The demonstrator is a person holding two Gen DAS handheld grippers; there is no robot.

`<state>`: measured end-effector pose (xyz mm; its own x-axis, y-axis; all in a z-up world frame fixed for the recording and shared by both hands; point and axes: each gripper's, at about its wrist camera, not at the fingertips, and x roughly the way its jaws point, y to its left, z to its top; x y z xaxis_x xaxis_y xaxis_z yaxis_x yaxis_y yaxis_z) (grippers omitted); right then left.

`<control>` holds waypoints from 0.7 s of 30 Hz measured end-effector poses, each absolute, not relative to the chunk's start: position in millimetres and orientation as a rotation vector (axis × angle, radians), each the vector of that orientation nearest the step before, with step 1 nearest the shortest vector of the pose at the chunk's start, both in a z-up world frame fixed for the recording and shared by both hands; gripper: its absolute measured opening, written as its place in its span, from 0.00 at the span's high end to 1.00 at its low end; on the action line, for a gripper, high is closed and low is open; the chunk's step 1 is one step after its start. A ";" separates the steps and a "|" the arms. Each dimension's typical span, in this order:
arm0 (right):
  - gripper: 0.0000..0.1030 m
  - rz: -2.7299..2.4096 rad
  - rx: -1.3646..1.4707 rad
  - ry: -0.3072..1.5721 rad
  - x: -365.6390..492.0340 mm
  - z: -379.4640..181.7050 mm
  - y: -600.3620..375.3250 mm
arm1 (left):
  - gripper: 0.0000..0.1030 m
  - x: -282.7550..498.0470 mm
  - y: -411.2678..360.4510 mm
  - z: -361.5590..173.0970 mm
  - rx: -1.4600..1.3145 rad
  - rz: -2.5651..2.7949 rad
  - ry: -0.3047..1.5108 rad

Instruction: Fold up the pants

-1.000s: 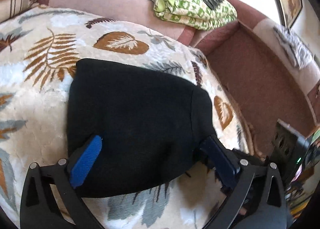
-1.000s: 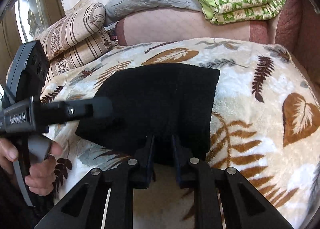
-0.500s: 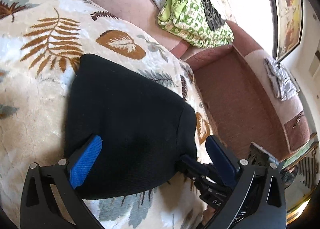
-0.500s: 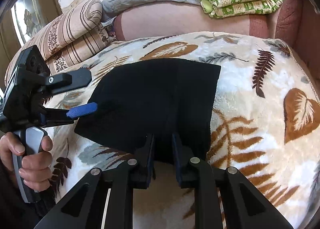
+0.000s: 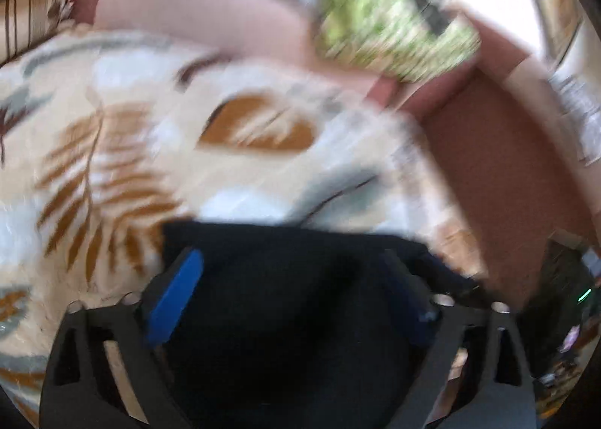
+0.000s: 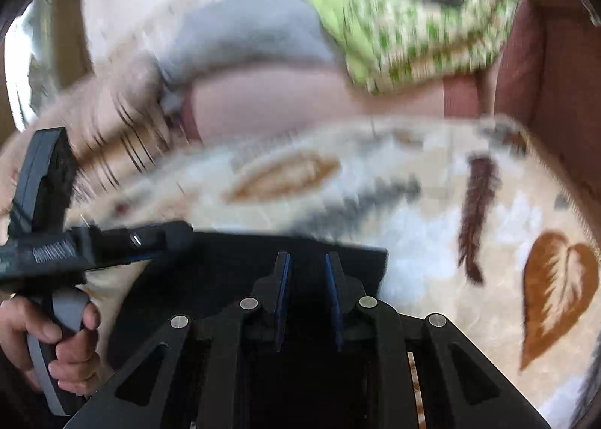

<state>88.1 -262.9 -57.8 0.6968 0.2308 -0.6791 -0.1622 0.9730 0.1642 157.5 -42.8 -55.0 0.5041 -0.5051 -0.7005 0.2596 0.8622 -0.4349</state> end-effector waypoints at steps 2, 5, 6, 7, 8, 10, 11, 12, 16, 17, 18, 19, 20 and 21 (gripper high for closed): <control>0.85 0.217 0.105 0.779 91.8 -59.1 -266.3 | 0.15 156.0 -53.8 -54.6 -0.195 -0.440 0.931; 0.85 0.222 0.101 0.777 91.5 -60.2 -267.7 | 0.14 154.4 -54.2 -56.8 -0.192 -0.431 0.929; 0.85 0.223 0.101 0.775 90.8 -60.0 -268.1 | 0.14 154.1 -53.6 -56.7 -0.194 -0.432 0.928; 0.85 0.224 0.101 0.772 89.7 -59.9 -268.2 | 0.13 154.0 -53.6 -56.5 -0.192 -0.435 0.929; 0.85 0.226 0.103 0.768 87.9 -60.1 -267.5 | 0.11 153.3 -54.7 -56.7 -0.183 -0.439 0.928; 0.85 0.246 0.128 0.736 82.5 -57.0 -271.7 | 0.10 150.3 -59.2 -53.9 -0.154 -0.440 0.916; 0.85 0.257 0.146 0.715 78.9 -54.2 -275.1 | 0.10 146.9 -59.7 -51.5 -0.146 -0.433 0.897; 0.85 0.266 0.167 0.675 71.4 -47.6 -280.5 | 0.10 144.4 -58.7 -49.8 -0.155 -0.429 0.881; 0.82 0.265 0.169 0.599 39.6 -27.1 -289.9 | 0.10 124.6 -48.4 -28.6 -0.216 -0.447 0.804; 0.82 0.272 0.156 0.587 30.3 -23.0 -289.0 | 0.10 117.6 -47.4 -23.3 -0.227 -0.463 0.789; 0.82 0.282 0.127 0.569 18.6 -18.1 -285.7 | 0.10 108.9 -46.9 -18.1 -0.228 -0.478 0.777; 0.82 0.290 0.108 0.565 12.2 -16.1 -283.7 | 0.10 100.2 -48.3 -14.6 -0.219 -0.494 0.772; 0.82 0.295 0.093 0.579 7.0 -16.8 -280.8 | 0.10 91.6 -51.2 -13.4 -0.202 -0.508 0.773; 0.82 0.286 0.088 0.610 8.4 -20.5 -280.1 | 0.10 87.6 -54.5 -15.6 -0.187 -0.502 0.785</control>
<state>8.4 -280.1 -20.5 0.7815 0.2906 -0.5521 -0.2387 0.9569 0.1657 87.6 -54.5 -15.6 0.5978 -0.4978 -0.6284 0.3618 0.8670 -0.3427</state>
